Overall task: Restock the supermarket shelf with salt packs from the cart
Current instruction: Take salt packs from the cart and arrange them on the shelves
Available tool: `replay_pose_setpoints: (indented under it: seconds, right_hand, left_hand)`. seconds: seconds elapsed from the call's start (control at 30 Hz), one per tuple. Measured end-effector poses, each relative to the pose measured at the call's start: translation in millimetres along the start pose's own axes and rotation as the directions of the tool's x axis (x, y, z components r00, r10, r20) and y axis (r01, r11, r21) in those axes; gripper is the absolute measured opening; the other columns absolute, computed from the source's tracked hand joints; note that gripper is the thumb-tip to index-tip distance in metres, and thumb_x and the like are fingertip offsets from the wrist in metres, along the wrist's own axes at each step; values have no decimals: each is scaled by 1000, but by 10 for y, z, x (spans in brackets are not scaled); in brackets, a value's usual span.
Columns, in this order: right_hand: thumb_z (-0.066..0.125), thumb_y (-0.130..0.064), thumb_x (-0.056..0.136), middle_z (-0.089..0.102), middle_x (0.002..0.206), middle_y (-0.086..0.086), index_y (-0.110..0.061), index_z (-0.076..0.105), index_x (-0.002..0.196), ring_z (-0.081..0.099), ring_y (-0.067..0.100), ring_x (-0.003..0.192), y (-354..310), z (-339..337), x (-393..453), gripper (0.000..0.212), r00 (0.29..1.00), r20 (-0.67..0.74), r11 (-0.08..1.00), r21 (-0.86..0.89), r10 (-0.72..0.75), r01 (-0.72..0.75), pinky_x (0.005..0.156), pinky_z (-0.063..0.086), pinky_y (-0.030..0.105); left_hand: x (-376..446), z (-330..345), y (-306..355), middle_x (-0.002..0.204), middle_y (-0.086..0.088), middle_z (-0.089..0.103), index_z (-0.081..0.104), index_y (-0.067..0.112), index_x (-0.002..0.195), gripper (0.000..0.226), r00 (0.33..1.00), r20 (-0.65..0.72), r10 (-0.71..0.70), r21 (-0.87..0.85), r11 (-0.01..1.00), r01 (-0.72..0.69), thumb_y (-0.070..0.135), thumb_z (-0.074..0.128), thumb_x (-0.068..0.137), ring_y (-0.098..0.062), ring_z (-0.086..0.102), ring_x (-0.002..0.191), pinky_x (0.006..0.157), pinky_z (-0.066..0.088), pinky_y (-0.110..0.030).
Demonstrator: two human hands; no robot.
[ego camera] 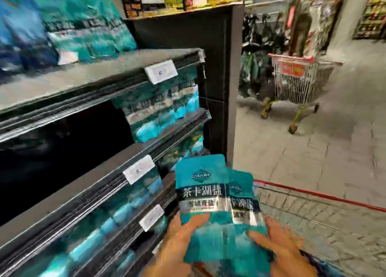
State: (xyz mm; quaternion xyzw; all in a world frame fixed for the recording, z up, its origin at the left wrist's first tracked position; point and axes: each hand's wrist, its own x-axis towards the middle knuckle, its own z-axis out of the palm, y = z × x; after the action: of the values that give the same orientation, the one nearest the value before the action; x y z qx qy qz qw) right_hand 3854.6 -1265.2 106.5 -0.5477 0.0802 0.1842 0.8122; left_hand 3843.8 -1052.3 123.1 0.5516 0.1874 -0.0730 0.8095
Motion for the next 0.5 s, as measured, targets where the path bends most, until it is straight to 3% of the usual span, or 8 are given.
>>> replay_pose_setpoints:
  seconds: [0.07, 0.17, 0.33, 0.43, 0.5]
  right_hand:
    - [75, 6, 71, 77, 102, 9, -14, 64, 116, 74, 26, 92, -82, 372, 114, 50, 986, 165, 1000, 5, -15, 14, 68, 62, 34]
    - [81, 7, 65, 71, 111, 24, -6, 68, 114, 69, 43, 101, -218, 892, 394, 52, 938, 348, 999, -29, -6, 18, 79, 60, 48]
    - [89, 1, 54, 73, 107, 19, -7, 66, 113, 73, 35, 93, -414, 1670, 908, 63, 893, 438, 978, -125, -98, 169, 70, 59, 38]
    - [90, -9, 60, 76, 105, 12, -15, 70, 106, 73, 30, 94, -570, 2099, 1208, 50, 860, 477, 935, -188, -183, 302, 74, 59, 40]
    - [89, -4, 64, 78, 96, 7, -14, 71, 98, 75, 25, 87, -647, 2365, 1397, 40, 854, 468, 911, -210, -225, 355, 70, 59, 36]
  left_hand:
    - [-118, -195, 206, 100, -24, 73, 66, 5, 112, 66, 997, -59, 58, -41, 997, -61, 4, 86, 49, -39, 73, 86, 68, 60, -46]
    - [-278, -404, 506, 108, -21, 72, 63, 8, 119, 53, 979, -133, 156, -55, 985, -164, 11, 75, 68, -40, 70, 98, 83, 57, -50]
    - [-421, -881, 1036, 112, -11, 73, 64, 15, 119, 51, 894, -297, 336, 31, 939, -343, 19, 78, 70, -32, 70, 105, 99, 50, -53]
    - [-422, -1290, 1341, 109, -10, 75, 68, 16, 113, 51, 833, -342, 434, 118, 900, -420, 29, 80, 65, -28, 72, 98, 82, 59, -41]
    - [-377, -1531, 1505, 109, -10, 75, 68, 15, 112, 51, 799, -368, 476, 161, 879, -449, 32, 80, 64, -26, 73, 95, 76, 60, -36]
